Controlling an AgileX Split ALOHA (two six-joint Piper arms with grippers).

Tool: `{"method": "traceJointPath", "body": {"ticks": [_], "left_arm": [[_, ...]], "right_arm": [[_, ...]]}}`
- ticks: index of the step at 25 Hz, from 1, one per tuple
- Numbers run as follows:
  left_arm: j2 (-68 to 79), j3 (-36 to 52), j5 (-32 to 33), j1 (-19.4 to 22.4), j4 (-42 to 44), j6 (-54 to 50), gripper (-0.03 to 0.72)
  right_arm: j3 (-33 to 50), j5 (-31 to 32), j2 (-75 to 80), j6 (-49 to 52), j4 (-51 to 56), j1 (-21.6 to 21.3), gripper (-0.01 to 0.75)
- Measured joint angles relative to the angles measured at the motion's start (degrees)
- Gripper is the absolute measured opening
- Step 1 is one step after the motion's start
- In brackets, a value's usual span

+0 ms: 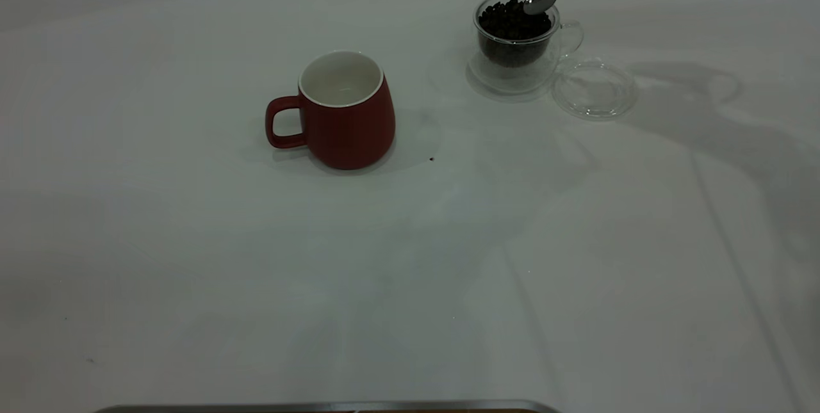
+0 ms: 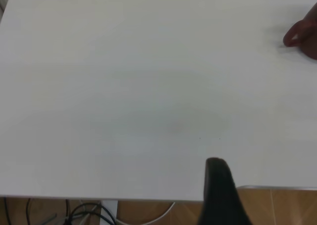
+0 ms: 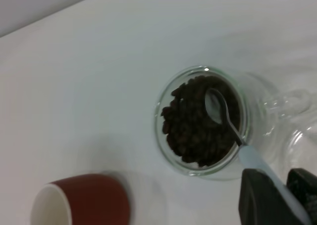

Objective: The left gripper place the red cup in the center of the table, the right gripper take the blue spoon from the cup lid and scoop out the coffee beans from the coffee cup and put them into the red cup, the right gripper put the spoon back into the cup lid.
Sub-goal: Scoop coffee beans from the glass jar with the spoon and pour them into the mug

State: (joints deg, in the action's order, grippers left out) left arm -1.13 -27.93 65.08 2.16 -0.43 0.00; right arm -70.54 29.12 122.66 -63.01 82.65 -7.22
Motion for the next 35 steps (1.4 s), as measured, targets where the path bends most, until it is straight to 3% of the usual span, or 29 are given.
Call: {"method": "traceJointPath", "body": {"ticks": [7,17,25,35], "left_arm": [[0.0,0.0,0.0,0.0,0.0,0.0,0.537],[0.0,0.0,0.0,0.0,-0.02,0.0,0.537],[0.0,0.0,0.0,0.0,-0.02,0.0,0.537],[0.0,0.0,0.0,0.0,-0.02,0.0,0.537]], "right_arm": [[0.0,-3.91,0.0,-0.48,0.05,1.89,0.116],[0.0,-4.01,2.01,-0.65,0.71,3.2,0.116],[0.0,-0.38,3.59,0.03,3.2,2.97,0.116],[0.0,6.31,5.48,0.52,5.4,-0.85,0.116]]}}
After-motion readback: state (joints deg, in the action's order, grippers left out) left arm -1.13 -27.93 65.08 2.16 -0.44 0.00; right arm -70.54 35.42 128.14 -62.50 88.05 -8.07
